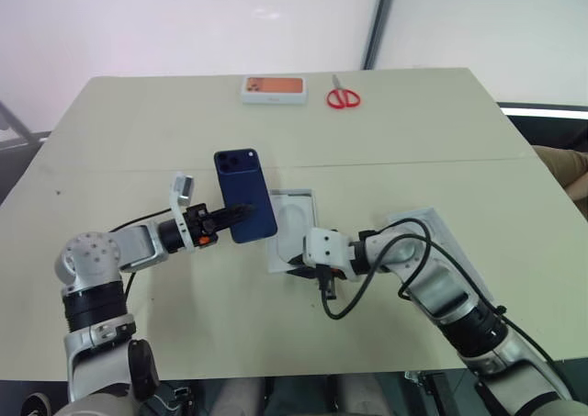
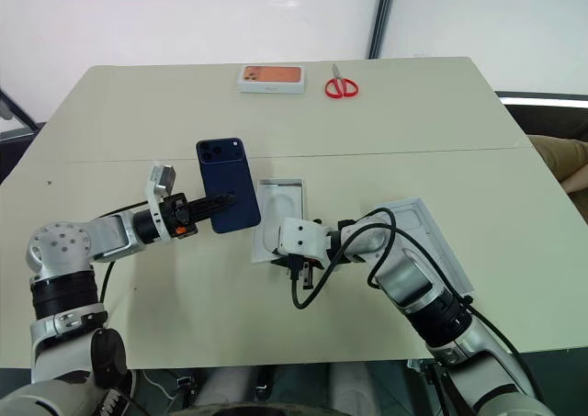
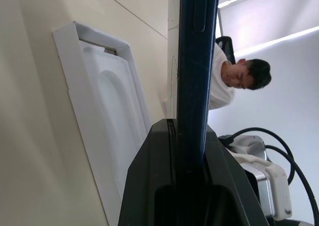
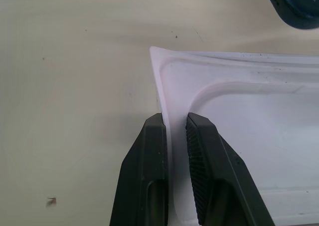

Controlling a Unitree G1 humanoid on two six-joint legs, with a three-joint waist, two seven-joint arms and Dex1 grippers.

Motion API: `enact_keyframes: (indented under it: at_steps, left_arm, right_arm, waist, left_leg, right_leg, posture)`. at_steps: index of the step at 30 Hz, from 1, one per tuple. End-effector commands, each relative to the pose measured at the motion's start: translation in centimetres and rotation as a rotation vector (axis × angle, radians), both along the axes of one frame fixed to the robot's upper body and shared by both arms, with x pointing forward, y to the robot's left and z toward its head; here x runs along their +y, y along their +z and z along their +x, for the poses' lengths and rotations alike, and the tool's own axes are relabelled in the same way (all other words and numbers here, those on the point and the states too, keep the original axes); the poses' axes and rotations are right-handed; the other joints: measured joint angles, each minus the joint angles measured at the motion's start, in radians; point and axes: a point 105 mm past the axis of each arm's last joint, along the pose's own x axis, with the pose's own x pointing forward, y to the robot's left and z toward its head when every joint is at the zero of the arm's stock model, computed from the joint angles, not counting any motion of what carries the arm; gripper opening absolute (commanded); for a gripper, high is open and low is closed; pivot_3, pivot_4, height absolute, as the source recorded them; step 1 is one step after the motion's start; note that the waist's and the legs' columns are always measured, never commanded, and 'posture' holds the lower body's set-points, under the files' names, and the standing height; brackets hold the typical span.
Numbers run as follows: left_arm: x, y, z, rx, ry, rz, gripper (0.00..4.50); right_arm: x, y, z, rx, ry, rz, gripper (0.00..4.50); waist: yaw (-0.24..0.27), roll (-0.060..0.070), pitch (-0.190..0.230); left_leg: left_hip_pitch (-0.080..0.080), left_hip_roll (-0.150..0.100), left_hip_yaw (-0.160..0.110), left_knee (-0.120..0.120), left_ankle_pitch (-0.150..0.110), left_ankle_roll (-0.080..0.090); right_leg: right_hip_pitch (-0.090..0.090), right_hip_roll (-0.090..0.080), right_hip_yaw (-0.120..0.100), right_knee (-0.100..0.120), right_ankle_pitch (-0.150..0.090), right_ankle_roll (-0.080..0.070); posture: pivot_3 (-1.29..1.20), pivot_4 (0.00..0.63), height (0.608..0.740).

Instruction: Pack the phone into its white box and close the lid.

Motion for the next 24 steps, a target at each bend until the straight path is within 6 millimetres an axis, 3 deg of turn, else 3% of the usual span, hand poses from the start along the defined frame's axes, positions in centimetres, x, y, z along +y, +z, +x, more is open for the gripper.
enact_keyframes:
  at_steps: [1,4,10,15,24]
  left_arm:
    - [0.3,1.4,0.0,-0.055,0.000,-0.029,0.00]
    - [0.3,1.1,-0.2,-0.047,0.000,-0.029,0.00]
    - [0.3,0.9,-0.2,-0.044,0.003,-0.028,0.00]
    - [0.3,1.0,-0.2,-0.040,-0.007,-0.037,0.00]
    - [0.7,1.2,-0.2,-0.043,0.006,-0.041,0.00]
  right_arm:
    - [0.6,-0.4,-0.4,0.056,0.008,0.013,1.50]
    - [0.5,0.1,-0.3,0.042,0.013,0.009,2.87]
    - [0.7,1.4,-0.5,0.075,0.016,0.050,2.87]
    - [0.3,1.8,0.5,0.065,-0.037,0.054,2.87]
    - [0.3,5.2,0.8,0.198,-0.070,0.241,2.87]
  waist:
    - [0.000,0.000,0.000]
    - [0.003,0.000,0.000]
    - [0.005,0.000,0.000]
    - [0.005,0.000,0.000]
    - [0.005,0.000,0.000]
  left_leg:
    - [0.000,0.000,0.000,0.000,0.000,0.000]
    - [0.000,0.000,0.000,0.000,0.000,0.000]
    - [0.000,-0.001,0.000,0.000,0.000,0.000]
    - [0.000,-0.001,0.000,0.000,0.000,0.000]
    - [0.000,-0.001,0.000,0.000,-0.001,0.001]
  right_leg:
    - [0.000,0.000,0.000,0.000,0.000,0.000]
    - [0.000,0.000,0.000,0.000,0.000,0.000]
    - [0.000,-0.001,0.000,0.000,0.000,0.000]
    - [0.000,-0.001,0.000,0.000,0.000,0.000]
    - [0.000,-0.001,0.000,0.000,0.000,0.000]
  posture:
    - [0.00,0.150,0.740]
    - [0.00,0.150,0.740]
    - [0.00,0.150,0.740]
    - [0.00,0.150,0.740]
    - [0.00,0.150,0.740]
